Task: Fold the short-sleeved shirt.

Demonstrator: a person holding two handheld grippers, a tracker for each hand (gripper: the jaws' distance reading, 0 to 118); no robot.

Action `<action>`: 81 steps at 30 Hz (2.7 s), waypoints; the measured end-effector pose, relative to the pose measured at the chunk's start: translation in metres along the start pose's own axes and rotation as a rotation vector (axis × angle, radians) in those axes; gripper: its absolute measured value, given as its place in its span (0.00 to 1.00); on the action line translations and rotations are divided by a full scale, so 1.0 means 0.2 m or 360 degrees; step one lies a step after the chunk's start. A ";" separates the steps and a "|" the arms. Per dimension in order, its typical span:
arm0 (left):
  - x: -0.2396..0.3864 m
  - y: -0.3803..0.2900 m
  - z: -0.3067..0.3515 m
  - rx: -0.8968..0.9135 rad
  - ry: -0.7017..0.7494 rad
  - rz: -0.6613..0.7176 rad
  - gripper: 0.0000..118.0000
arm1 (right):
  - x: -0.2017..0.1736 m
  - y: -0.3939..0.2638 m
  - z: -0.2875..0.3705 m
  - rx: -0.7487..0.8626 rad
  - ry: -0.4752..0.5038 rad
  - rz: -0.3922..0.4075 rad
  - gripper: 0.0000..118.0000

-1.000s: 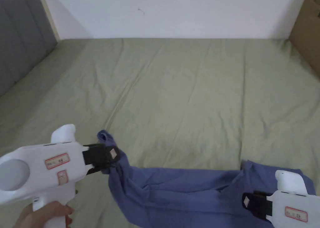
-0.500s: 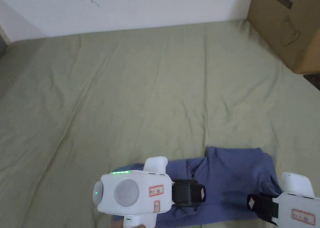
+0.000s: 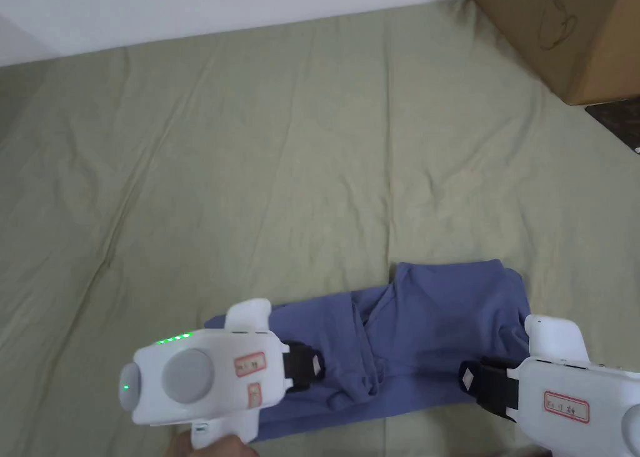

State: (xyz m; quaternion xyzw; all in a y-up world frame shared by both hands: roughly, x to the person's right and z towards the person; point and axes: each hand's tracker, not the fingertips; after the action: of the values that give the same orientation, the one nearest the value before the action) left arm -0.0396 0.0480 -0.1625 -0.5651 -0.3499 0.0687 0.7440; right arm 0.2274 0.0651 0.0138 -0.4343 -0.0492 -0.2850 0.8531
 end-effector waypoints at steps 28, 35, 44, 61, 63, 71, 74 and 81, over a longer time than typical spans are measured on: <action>-0.86 -0.14 0.46 0.0314 -0.0462 0.0714 1.00 | -0.15 0.00 -0.02 -0.0071 -0.0027 0.0134 0.02; -0.85 -0.18 0.24 0.0284 -0.0755 0.0872 0.94 | -0.27 0.00 -0.04 -0.0103 -0.0098 0.0248 0.02; -0.77 -0.14 0.30 0.0228 -0.0563 0.0761 0.09 | -0.34 0.01 -0.03 -0.0074 -0.0059 0.0245 0.02; -1.11 -0.03 0.98 0.0386 0.0006 0.0690 0.09 | -0.28 0.01 -0.06 -0.0045 -0.0130 0.0158 0.02; -0.96 0.04 1.02 0.0430 0.0007 0.0501 0.09 | -0.26 0.00 -0.04 -0.0037 -0.0132 0.0148 0.02; -0.18 0.28 0.80 0.0327 -0.0004 -0.0048 0.09 | -0.15 -0.02 0.08 0.0059 -0.0142 0.0057 0.02; 0.01 0.31 0.55 0.0176 -0.0151 -0.0092 0.09 | -0.07 -0.05 0.12 0.0088 -0.0146 -0.0009 0.02; 0.33 0.25 0.15 -0.0106 -0.0181 -0.0451 0.78 | 0.09 -0.13 0.22 0.0088 -0.0266 -0.0067 0.02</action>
State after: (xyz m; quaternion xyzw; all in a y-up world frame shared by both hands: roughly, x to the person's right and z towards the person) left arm 0.0067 0.1216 -0.1735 -0.5297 -0.4698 -0.0166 0.7060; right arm 0.2352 0.0799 0.0655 -0.4318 -0.1371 -0.2643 0.8514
